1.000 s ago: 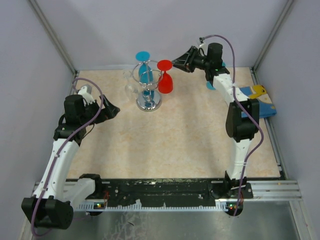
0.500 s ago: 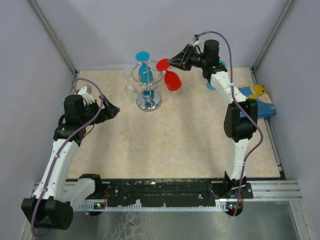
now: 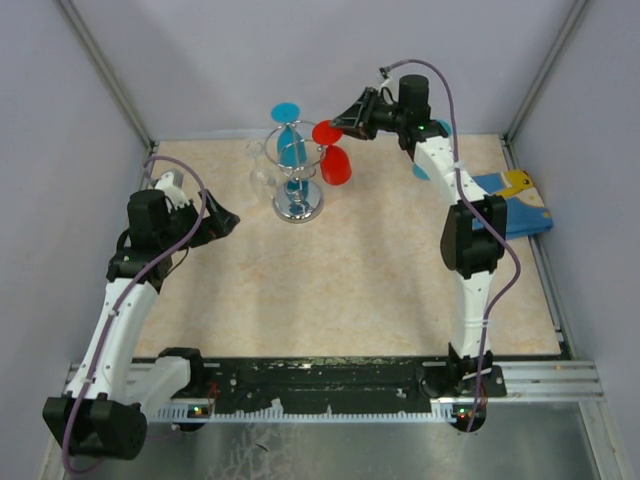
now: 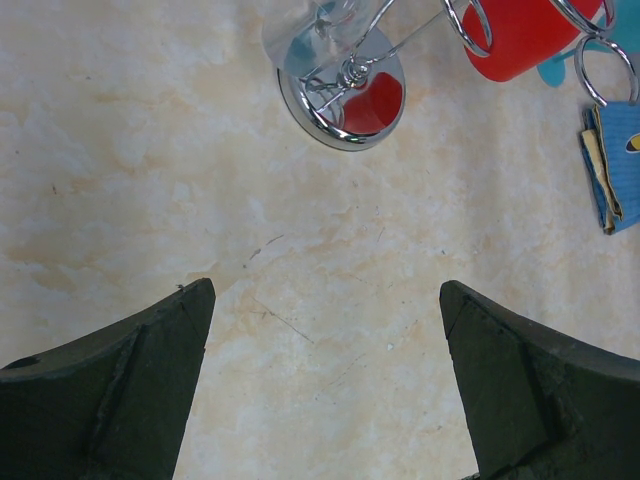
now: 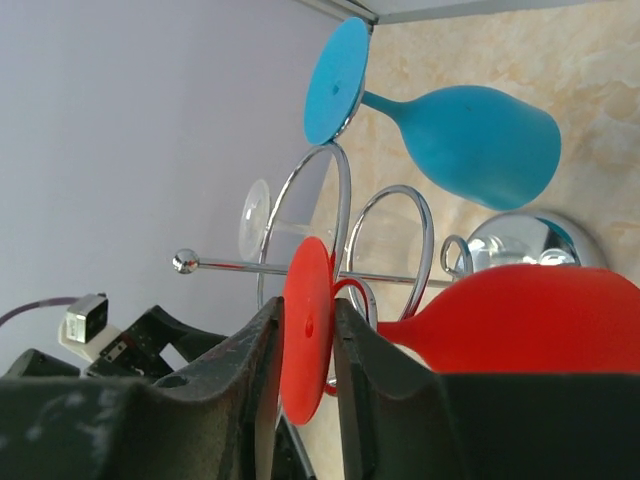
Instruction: Take the wine glass off the wine glass rack
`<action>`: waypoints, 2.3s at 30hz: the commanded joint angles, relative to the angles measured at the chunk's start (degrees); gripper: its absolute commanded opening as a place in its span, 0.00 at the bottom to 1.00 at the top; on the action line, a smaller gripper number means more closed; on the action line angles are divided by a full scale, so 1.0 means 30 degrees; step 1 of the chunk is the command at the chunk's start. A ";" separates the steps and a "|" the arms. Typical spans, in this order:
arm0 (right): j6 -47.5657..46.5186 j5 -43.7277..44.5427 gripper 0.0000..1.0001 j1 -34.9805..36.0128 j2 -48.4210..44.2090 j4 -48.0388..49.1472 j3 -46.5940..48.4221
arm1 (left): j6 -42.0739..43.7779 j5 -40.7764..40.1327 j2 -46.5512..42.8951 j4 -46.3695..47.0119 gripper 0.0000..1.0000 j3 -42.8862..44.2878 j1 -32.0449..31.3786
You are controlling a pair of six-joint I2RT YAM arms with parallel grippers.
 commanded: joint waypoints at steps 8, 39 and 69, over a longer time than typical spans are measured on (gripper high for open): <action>-0.0763 0.0032 0.00 0.0129 -0.0714 -0.0600 0.0978 | 0.0136 -0.0232 -0.0387 0.0064 1.00 0.0296 -0.0028; -0.1765 0.0469 0.00 -0.4097 -0.6305 0.0252 -0.6116 | -0.0053 -0.0303 0.0197 0.0139 1.00 0.1970 -0.0031; -1.4560 4.0057 0.00 0.3031 -0.2238 -1.0323 -0.9879 | -0.0136 0.0556 -0.0772 -0.0101 1.00 0.1652 -0.0030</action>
